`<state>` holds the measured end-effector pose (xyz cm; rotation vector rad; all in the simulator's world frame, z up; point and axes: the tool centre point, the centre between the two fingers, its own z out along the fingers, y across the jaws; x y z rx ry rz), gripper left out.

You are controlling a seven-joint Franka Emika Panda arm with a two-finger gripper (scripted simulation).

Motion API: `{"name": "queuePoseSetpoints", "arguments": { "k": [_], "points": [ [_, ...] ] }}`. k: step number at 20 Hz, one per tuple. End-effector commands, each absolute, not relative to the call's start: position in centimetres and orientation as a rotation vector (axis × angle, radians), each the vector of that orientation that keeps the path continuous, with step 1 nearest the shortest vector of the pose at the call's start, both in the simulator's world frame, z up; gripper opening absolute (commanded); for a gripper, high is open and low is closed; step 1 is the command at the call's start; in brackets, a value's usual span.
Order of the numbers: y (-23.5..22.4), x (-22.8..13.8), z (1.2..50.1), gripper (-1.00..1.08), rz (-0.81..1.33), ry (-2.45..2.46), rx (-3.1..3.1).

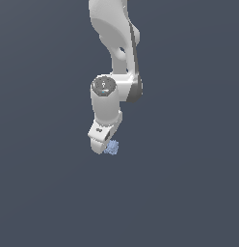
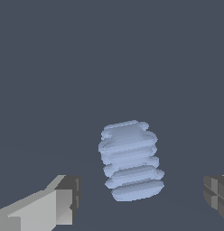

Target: Pick up the object and move it to a goal position.

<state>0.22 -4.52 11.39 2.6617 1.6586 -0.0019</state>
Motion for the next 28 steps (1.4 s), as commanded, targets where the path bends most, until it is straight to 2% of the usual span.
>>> {"name": "queuePoseSetpoints", "arguments": {
  "k": [1,18,28],
  "points": [
    [-4.6,0.2,11.1,1.00,-0.002,1.734,2.615],
    [-4.7,0.2,10.1,1.00,0.000,1.904,2.499],
    [-4.6,0.0,5.9,1.00,0.000,1.910,2.494]
  ]
}}
